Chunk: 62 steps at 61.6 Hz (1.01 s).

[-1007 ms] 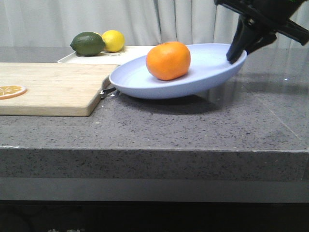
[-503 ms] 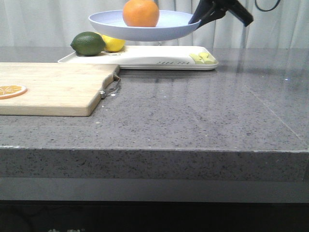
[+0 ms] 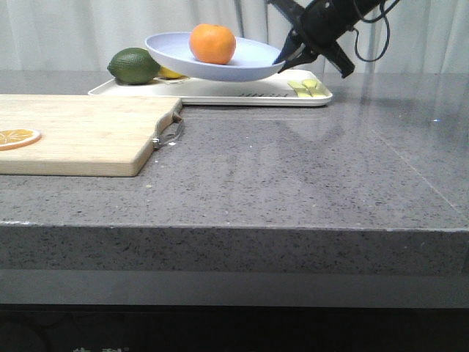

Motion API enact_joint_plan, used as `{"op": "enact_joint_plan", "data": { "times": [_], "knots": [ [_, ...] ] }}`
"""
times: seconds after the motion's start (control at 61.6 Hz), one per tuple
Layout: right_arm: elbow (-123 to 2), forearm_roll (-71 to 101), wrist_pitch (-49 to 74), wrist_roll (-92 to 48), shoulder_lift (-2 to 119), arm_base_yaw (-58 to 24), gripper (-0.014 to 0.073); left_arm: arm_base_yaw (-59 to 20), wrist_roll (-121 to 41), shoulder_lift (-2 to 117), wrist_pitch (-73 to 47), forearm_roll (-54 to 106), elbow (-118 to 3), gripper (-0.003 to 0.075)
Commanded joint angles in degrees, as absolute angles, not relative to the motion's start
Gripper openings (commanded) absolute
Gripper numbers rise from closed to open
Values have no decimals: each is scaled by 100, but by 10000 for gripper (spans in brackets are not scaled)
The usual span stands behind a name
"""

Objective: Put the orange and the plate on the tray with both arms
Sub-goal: 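Lift the plate with the right gripper and carry it onto the white tray, then lower the plate onto the tray, open the right gripper and raise it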

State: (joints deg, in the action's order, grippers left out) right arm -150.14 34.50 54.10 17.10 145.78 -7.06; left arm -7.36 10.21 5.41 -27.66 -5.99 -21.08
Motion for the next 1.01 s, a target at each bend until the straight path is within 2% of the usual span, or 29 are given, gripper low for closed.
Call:
{"op": "enact_joint_plan", "data": {
  "times": [0.0,0.552,0.633,0.861,0.991],
  "knots": [
    [-15271,3840,4739,1769,14152,-667,-62,-714,1032,600,-2279,-624,-2261,-18],
    [-15271,3836,4795,1769,14346,-667,-57,-714,1032,600,-2279,-624,-2261,-18],
    [-15271,3836,4799,1769,14346,-667,-22,-714,1032,600,-2279,-624,-2261,-18],
    [-15271,3836,4751,1769,14346,-667,174,-714,1032,600,-2279,-624,-2261,-18],
    [-15271,3836,4711,1769,14346,-648,230,-714,1032,600,-2279,-624,-2261,-18]
  ]
}}
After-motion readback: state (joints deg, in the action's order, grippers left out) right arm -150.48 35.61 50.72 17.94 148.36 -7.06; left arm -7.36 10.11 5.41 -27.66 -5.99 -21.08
